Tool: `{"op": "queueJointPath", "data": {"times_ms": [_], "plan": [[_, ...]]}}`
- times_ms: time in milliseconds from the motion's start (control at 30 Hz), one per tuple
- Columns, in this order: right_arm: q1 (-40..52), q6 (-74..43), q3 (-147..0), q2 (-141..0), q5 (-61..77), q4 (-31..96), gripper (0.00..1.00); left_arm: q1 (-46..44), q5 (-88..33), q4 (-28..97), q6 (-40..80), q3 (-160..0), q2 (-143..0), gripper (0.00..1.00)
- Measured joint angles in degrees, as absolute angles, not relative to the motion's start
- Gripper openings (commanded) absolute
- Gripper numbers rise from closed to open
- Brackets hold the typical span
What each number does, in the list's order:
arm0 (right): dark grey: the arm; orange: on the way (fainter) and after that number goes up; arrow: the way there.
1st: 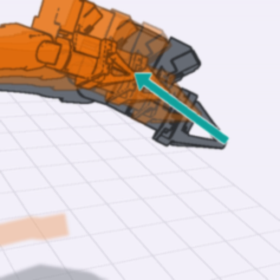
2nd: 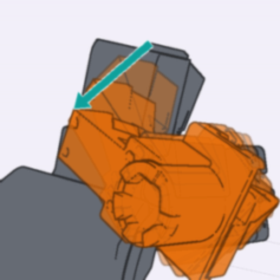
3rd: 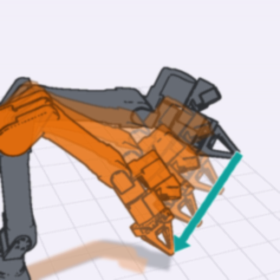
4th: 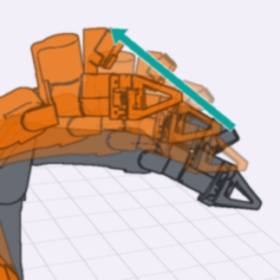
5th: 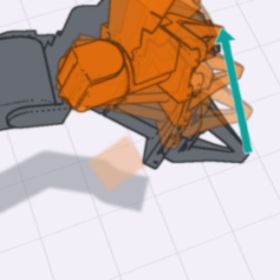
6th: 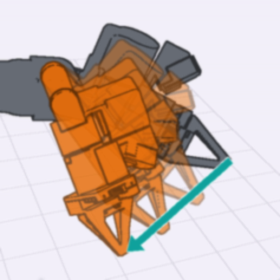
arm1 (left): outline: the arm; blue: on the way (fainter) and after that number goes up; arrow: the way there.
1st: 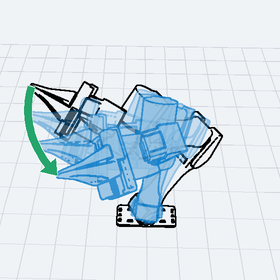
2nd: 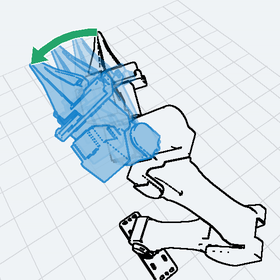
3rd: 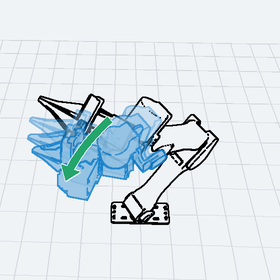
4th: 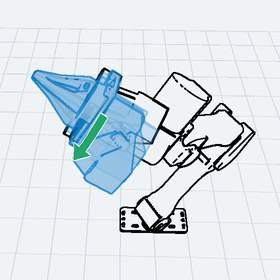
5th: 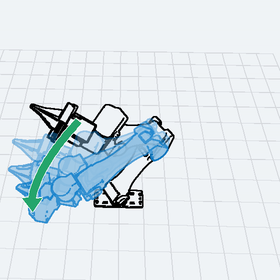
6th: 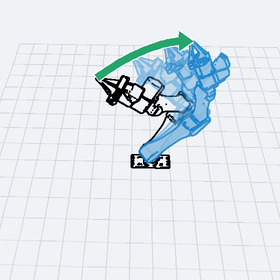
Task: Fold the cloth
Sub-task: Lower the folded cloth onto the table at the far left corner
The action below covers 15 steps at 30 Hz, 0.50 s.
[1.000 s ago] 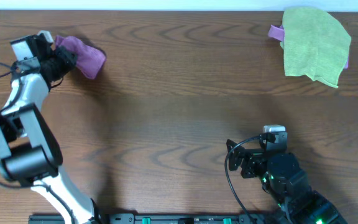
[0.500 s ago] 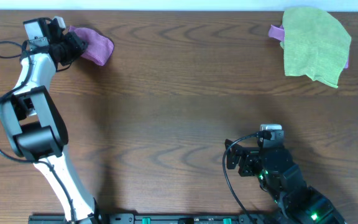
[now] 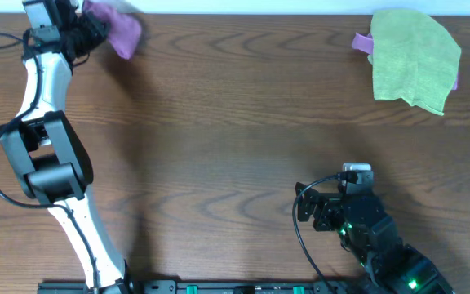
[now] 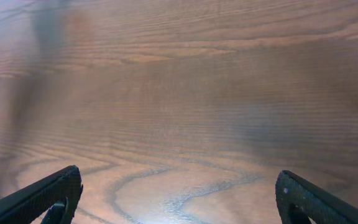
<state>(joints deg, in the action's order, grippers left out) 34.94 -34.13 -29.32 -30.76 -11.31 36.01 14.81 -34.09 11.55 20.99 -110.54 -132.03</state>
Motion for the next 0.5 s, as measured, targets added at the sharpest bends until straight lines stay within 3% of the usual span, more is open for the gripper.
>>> {"op": "queueJointPath", "data": {"times_ms": [500], "plan": [[34.94,-34.15,-29.32,-30.74,-11.14,35.62,0.99,14.46,-28.73,27.70,15.57,-110.72,-136.73,0.06]]}}
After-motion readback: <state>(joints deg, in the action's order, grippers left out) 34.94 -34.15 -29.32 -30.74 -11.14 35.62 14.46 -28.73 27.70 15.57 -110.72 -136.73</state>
